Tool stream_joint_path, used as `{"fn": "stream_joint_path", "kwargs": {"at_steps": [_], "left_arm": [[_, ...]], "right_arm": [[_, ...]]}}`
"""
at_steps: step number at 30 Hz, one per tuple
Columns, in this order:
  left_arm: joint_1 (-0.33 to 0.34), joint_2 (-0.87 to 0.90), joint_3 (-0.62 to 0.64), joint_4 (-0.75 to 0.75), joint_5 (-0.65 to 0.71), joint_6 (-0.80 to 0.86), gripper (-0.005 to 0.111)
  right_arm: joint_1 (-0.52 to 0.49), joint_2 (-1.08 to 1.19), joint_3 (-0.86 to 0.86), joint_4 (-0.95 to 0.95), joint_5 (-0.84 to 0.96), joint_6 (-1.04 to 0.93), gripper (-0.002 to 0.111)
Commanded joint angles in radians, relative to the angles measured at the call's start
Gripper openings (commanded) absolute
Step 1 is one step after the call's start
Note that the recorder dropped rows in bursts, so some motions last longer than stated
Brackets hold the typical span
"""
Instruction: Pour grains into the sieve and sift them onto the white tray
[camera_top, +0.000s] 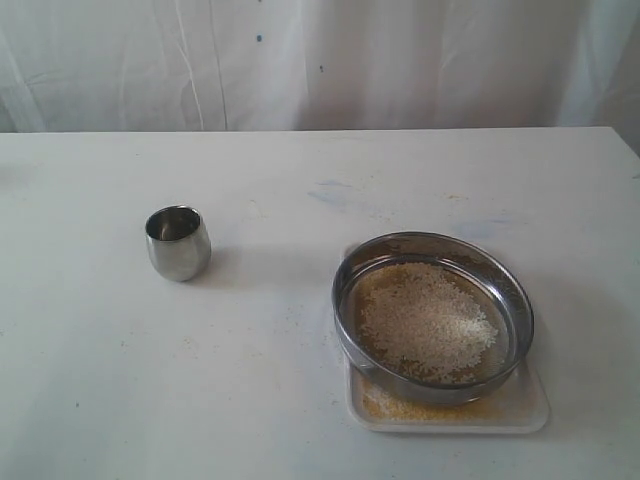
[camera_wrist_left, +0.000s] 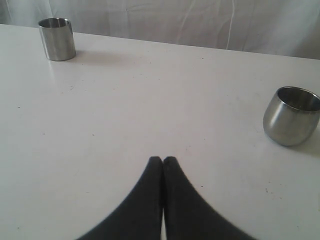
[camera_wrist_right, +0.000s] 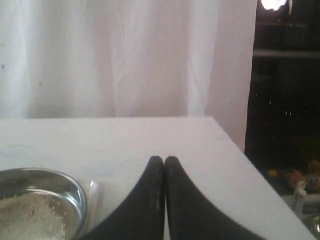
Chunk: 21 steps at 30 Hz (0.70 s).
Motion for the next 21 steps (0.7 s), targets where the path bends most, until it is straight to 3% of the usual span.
{"fn": "stream_joint_path", "kwargs": {"at_steps": [1, 21], "left_arm": [[0.001, -0.005, 0.002, 0.006, -0.004, -0.001, 0.000], [-0.003, -0.005, 0.002, -0.004, 0.022, -0.001, 0.000]], "right_arm": [[-0.005, -0.004, 0.015, -0.008, 0.210, 0.058, 0.000], [-0.005, -0.004, 0.015, -0.010, 0.265, 0.058, 0.000]]}}
